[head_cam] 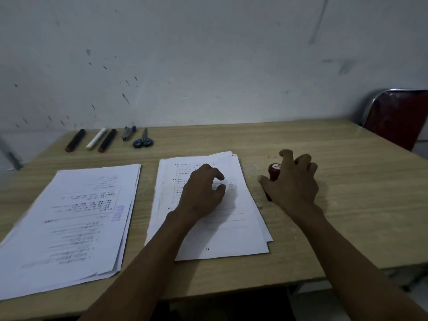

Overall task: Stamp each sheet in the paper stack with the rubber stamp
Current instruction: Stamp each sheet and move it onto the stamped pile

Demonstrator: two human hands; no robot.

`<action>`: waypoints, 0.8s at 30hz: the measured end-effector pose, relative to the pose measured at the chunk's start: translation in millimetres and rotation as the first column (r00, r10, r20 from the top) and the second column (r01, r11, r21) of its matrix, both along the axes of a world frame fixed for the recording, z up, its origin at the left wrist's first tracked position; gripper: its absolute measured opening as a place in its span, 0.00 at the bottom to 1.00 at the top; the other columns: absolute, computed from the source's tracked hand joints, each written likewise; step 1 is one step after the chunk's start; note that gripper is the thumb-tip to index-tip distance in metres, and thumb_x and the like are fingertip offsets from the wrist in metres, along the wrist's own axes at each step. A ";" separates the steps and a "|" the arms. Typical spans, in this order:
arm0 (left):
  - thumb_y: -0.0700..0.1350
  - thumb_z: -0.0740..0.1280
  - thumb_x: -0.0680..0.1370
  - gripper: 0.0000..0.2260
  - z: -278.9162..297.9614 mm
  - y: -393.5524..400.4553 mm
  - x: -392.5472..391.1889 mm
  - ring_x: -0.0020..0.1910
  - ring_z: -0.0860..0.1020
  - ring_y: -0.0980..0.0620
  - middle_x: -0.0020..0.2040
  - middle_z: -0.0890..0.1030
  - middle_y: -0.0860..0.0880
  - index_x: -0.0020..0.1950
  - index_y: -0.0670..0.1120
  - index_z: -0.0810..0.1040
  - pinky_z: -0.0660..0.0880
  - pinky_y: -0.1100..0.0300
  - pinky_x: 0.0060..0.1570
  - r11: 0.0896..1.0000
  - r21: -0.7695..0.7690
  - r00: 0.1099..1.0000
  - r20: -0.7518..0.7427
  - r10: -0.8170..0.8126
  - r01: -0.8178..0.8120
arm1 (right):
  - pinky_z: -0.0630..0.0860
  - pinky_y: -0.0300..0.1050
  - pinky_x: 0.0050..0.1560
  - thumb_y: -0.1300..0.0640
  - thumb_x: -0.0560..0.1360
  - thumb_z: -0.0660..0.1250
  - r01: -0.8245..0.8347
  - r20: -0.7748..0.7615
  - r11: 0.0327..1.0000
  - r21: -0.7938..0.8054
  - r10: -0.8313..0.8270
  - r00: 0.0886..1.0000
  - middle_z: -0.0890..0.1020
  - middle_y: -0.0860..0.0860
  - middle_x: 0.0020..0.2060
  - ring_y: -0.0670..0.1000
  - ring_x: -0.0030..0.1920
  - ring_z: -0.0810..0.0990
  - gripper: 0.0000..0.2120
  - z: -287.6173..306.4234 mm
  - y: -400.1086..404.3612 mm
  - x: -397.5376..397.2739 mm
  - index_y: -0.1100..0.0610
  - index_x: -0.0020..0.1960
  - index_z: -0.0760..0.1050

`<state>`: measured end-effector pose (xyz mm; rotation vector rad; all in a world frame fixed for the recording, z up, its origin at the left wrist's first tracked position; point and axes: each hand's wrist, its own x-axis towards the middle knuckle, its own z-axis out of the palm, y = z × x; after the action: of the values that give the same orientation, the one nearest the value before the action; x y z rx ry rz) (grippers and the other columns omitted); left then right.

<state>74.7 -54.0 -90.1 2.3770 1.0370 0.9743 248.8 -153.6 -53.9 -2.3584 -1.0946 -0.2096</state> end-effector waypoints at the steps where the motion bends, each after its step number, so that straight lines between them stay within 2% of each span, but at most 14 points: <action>1: 0.44 0.71 0.71 0.07 -1.0 1.4 -0.2 0.51 0.76 0.49 0.49 0.78 0.52 0.49 0.48 0.79 0.74 0.51 0.51 1.000 -0.007 1.000 -0.001 0.000 0.000 | 0.72 0.53 0.48 0.41 0.68 0.73 -0.010 -0.041 0.999 -0.051 0.008 0.999 0.67 0.57 0.62 0.60 0.62 0.67 0.33 -1.2 0.7 1.8 0.52 0.67 0.65; 5: 0.46 0.68 0.71 0.07 -5.1 5.5 -3.2 0.50 0.77 0.49 0.48 0.80 0.52 0.48 0.48 0.80 0.73 0.52 0.52 1.000 -0.022 1.000 -0.028 0.004 -0.005 | 0.69 0.49 0.48 0.43 0.73 0.69 -0.048 -0.091 0.996 -0.078 0.041 0.995 0.75 0.56 0.57 0.60 0.57 0.76 0.24 -3.8 3.0 4.7 0.54 0.62 0.69; 8: 0.49 0.64 0.70 0.11 -5.5 7.0 -5.5 0.50 0.77 0.48 0.48 0.81 0.51 0.48 0.48 0.81 0.71 0.53 0.53 1.000 -0.025 0.999 -0.052 0.013 -0.014 | 0.70 0.49 0.47 0.44 0.74 0.68 -0.046 -0.080 0.997 -0.058 0.041 0.996 0.79 0.56 0.54 0.61 0.55 0.78 0.20 -2.5 4.0 3.7 0.55 0.60 0.70; 12: 0.47 0.69 0.72 0.08 -2.5 11.9 -9.0 0.53 0.76 0.47 0.51 0.81 0.49 0.50 0.48 0.80 0.70 0.51 0.56 0.999 -0.035 0.999 -0.033 0.026 -0.027 | 0.74 0.47 0.45 0.45 0.73 0.71 -0.111 -0.120 0.990 0.089 0.121 0.985 0.80 0.52 0.48 0.57 0.50 0.79 0.17 5.1 4.4 -6.7 0.54 0.54 0.72; 14: 0.48 0.68 0.71 0.10 -1.3 15.9 -10.1 0.54 0.76 0.46 0.51 0.80 0.49 0.51 0.48 0.80 0.70 0.49 0.57 0.998 -0.047 0.999 -0.040 0.031 -0.033 | 0.72 0.46 0.42 0.47 0.72 0.72 -0.165 -0.131 0.969 0.181 0.190 0.973 0.79 0.49 0.44 0.53 0.46 0.77 0.14 10.4 5.0 -16.2 0.52 0.52 0.71; 16: 0.51 0.67 0.71 0.12 -2.3 18.8 -11.9 0.54 0.76 0.47 0.51 0.80 0.49 0.51 0.49 0.79 0.70 0.49 0.57 0.996 -0.075 0.997 -0.070 0.038 -0.043 | 0.76 0.47 0.41 0.49 0.72 0.72 -0.211 -0.095 0.950 0.230 0.238 0.967 0.79 0.47 0.41 0.53 0.42 0.78 0.12 12.6 7.4 -26.7 0.51 0.48 0.70; 19: 0.52 0.66 0.71 0.12 -6.7 18.2 -13.4 0.54 0.76 0.47 0.51 0.81 0.50 0.50 0.50 0.81 0.71 0.49 0.56 0.996 -0.074 0.991 -0.122 0.048 -0.057 | 0.79 0.52 0.42 0.49 0.74 0.71 -0.275 -0.007 0.942 0.193 0.282 0.959 0.81 0.48 0.41 0.54 0.41 0.80 0.11 9.1 12.7 -37.9 0.51 0.48 0.70; 24: 0.48 0.67 0.75 0.07 -12.3 13.9 -14.4 0.55 0.74 0.48 0.54 0.79 0.49 0.51 0.49 0.82 0.70 0.53 0.54 0.997 0.000 0.987 -0.142 0.079 -0.079 | 0.77 0.49 0.42 0.49 0.75 0.69 -0.328 0.039 0.939 0.104 0.326 0.945 0.81 0.50 0.44 0.56 0.44 0.80 0.12 -2.0 21.8 -48.3 0.52 0.51 0.69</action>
<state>60.2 -40.1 -102.3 2.4467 1.1922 0.8380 200.5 -131.8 -55.9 -2.0454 -1.4272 -0.1679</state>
